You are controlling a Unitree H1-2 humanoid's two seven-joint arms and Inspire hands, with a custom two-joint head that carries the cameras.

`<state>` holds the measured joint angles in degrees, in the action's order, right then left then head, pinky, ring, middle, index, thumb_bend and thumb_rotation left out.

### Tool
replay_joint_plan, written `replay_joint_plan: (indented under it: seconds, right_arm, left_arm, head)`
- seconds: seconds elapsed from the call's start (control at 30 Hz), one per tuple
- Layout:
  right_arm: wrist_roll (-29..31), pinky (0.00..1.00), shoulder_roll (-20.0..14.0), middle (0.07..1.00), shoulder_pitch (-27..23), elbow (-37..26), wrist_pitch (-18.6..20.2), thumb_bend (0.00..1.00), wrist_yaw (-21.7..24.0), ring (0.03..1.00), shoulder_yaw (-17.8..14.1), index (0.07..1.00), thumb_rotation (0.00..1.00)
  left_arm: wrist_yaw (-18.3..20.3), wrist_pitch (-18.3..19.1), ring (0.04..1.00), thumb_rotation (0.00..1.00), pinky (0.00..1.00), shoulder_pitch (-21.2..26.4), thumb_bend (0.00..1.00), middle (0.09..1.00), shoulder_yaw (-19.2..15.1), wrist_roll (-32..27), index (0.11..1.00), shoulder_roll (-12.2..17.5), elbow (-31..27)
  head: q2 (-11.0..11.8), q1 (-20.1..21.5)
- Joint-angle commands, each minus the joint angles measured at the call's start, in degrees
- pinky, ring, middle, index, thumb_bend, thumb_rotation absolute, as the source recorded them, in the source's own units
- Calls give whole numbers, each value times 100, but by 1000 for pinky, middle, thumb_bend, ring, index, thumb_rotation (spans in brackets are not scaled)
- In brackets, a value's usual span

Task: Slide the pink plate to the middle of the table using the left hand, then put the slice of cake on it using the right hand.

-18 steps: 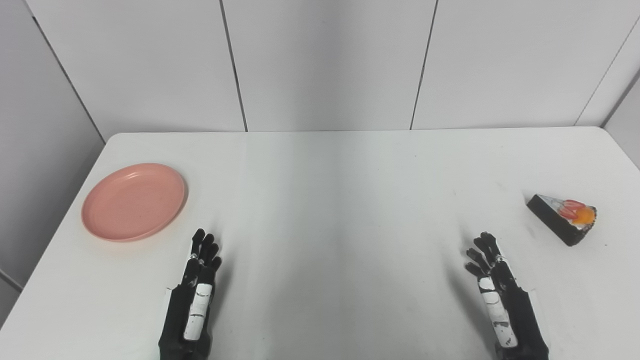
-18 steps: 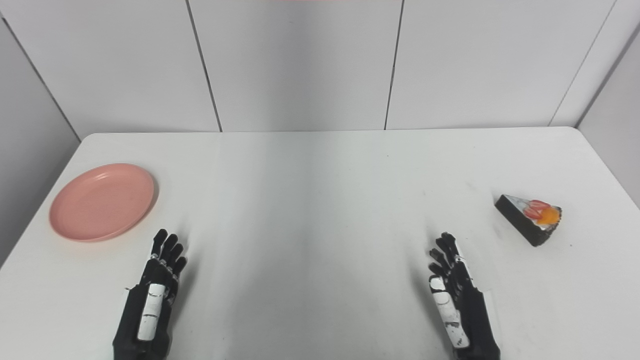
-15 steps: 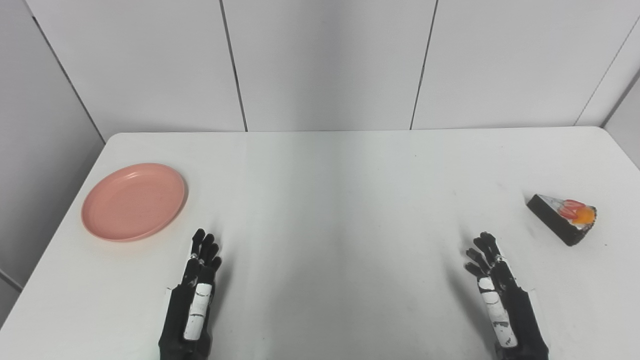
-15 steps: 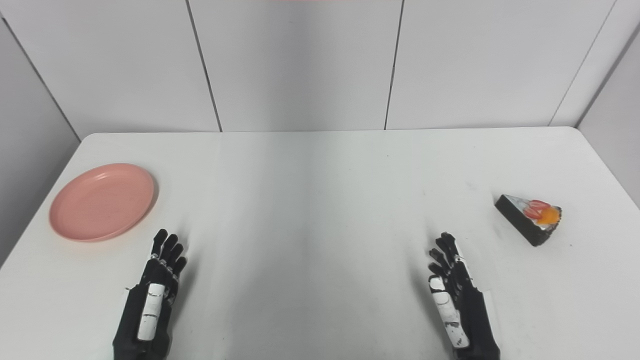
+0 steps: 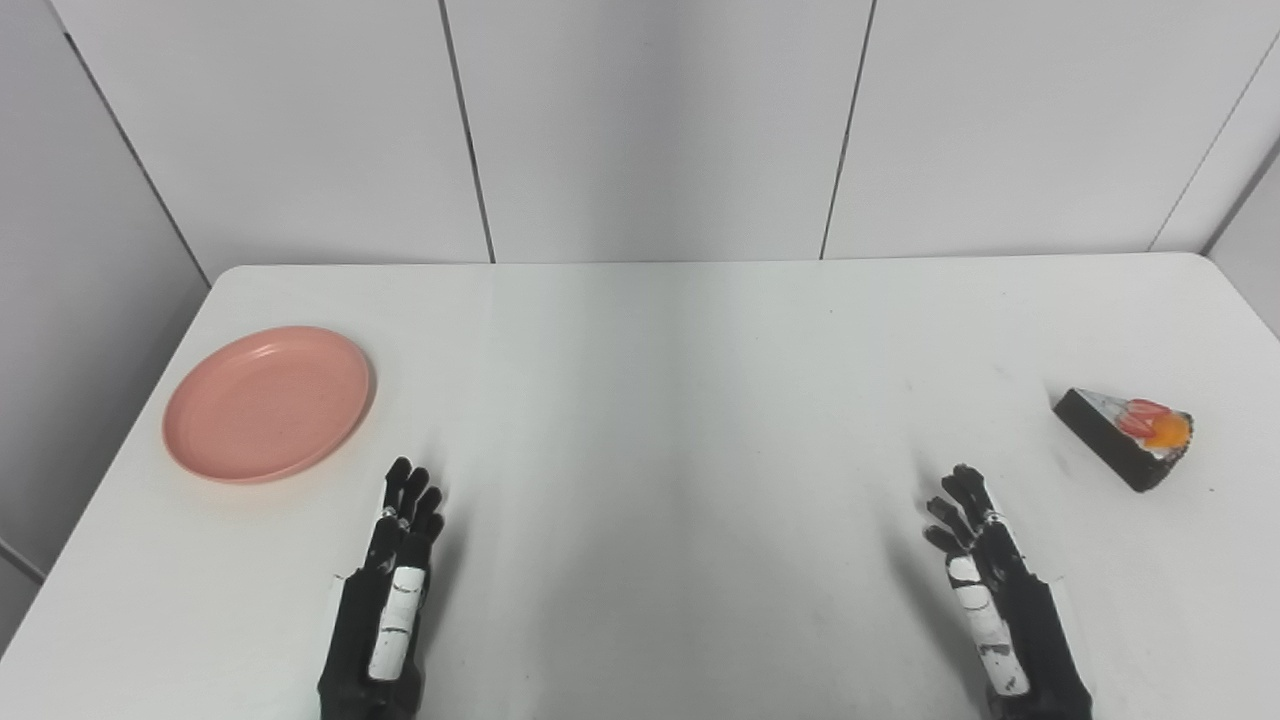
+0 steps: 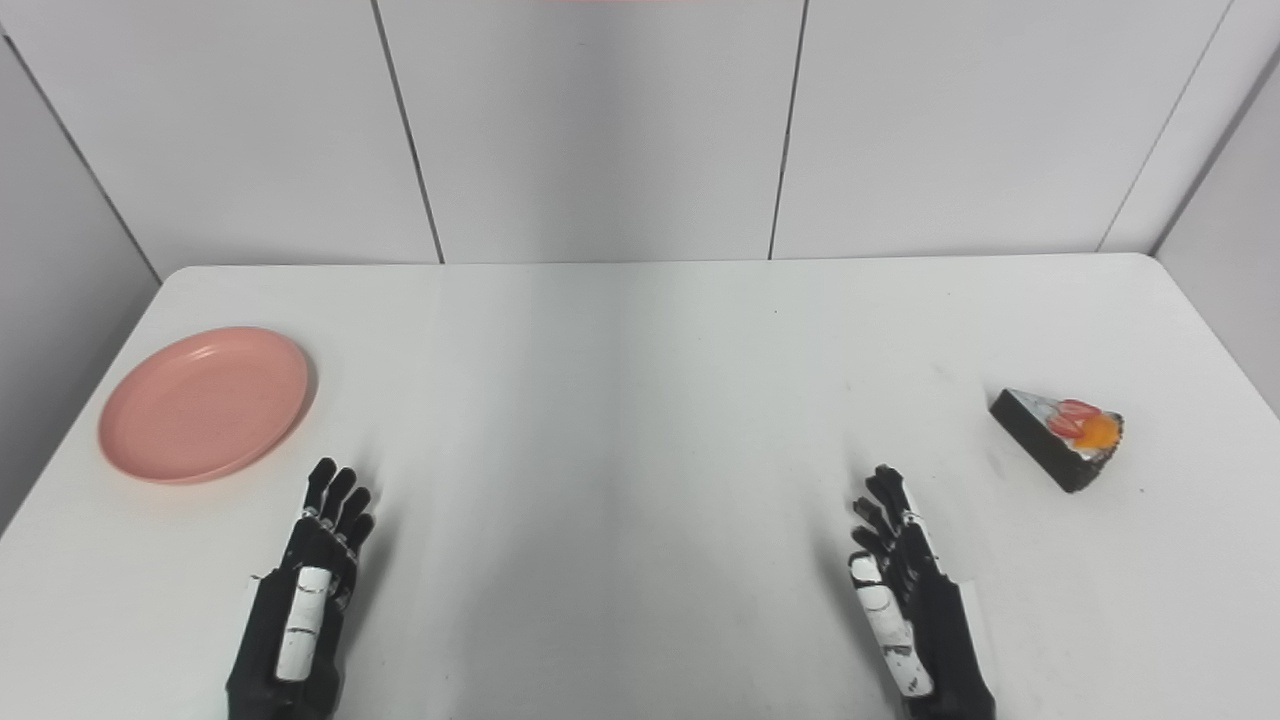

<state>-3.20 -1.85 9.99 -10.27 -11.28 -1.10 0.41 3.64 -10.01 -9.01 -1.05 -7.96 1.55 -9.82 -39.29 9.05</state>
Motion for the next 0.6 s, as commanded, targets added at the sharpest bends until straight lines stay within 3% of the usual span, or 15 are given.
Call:
replay_joint_plan:
  seconds: [0.0, 0.57]
  right_arm:
    - [64, 870, -22, 936, -13, -169, -87, 818, 51, 897, -1, 934, 896]
    - [99, 872, -32, 933, -1, -131, -98, 811, 108, 896, 7, 933, 904]
  left_arm:
    - [63, -16, 988, 816, 996, -24, 790, 1000, 22, 42, 1000, 76, -133]
    - [81, -43, 990, 814, 1000, -23, 785, 1000, 41, 21, 1000, 49, -66]
  head:
    - [9, -7]
    - [68, -70]
